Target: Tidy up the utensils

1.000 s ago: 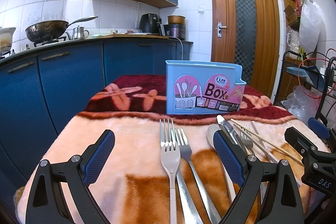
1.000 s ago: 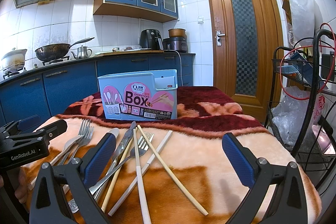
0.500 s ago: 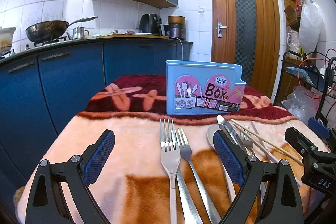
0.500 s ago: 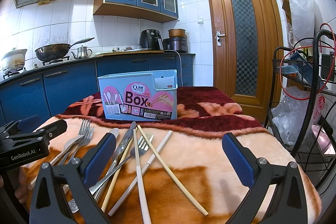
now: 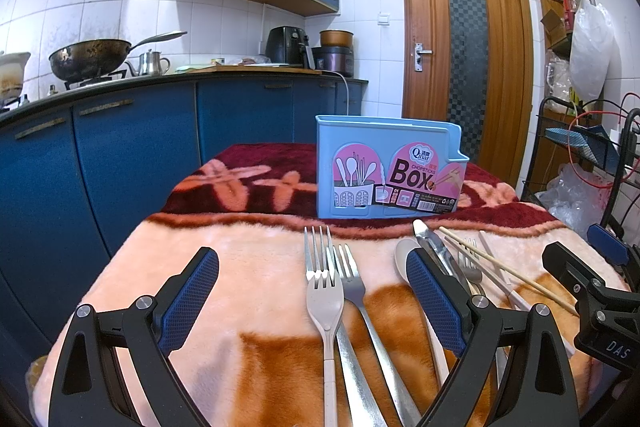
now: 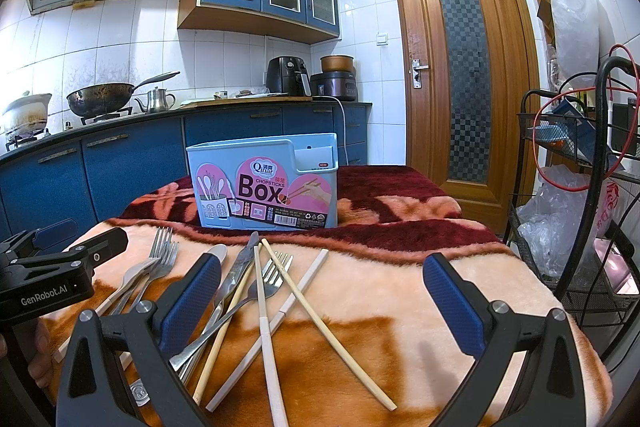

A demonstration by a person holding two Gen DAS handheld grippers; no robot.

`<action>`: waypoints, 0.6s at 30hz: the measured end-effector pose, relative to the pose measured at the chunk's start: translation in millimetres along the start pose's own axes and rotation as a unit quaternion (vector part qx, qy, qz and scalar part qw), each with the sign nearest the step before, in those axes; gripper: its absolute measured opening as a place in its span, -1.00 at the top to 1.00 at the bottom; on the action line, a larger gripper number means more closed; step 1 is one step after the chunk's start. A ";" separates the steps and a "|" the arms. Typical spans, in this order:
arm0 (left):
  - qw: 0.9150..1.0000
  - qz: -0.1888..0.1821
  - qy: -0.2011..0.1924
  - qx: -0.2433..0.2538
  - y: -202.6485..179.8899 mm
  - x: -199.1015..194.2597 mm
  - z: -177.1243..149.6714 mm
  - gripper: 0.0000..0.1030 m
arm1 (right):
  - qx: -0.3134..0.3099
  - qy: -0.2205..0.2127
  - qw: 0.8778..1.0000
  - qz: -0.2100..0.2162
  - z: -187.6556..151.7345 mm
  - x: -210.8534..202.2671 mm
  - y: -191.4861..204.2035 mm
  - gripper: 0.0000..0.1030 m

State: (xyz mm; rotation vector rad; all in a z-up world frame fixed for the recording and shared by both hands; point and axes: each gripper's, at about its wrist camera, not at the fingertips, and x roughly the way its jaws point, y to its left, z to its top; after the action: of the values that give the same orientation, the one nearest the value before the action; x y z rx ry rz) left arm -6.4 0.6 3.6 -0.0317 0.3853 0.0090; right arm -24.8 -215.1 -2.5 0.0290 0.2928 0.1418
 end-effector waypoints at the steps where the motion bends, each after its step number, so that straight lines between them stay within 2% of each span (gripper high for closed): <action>1: 1.000 0.000 0.000 0.000 0.1 -0.2 0.1 -0.85 | 0.000 0.000 1.000 0.000 0.0 0.0 0.0 -1.00; 14: 1.000 0.000 0.001 0.000 0.2 0.1 -0.2 -0.85 | -0.001 0.003 1.000 0.000 0.2 0.1 -0.6 -1.00; 18: 1.000 0.002 0.004 -0.001 1.5 1.8 1.2 -0.84 | 0.006 0.021 1.000 0.007 2.6 4.6 -4.1 -1.00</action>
State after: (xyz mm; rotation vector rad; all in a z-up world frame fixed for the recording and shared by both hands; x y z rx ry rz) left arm -4.3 2.2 3.9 -0.0327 0.3930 0.0134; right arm -19.1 -218.5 -1.6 0.0391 0.3348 0.1544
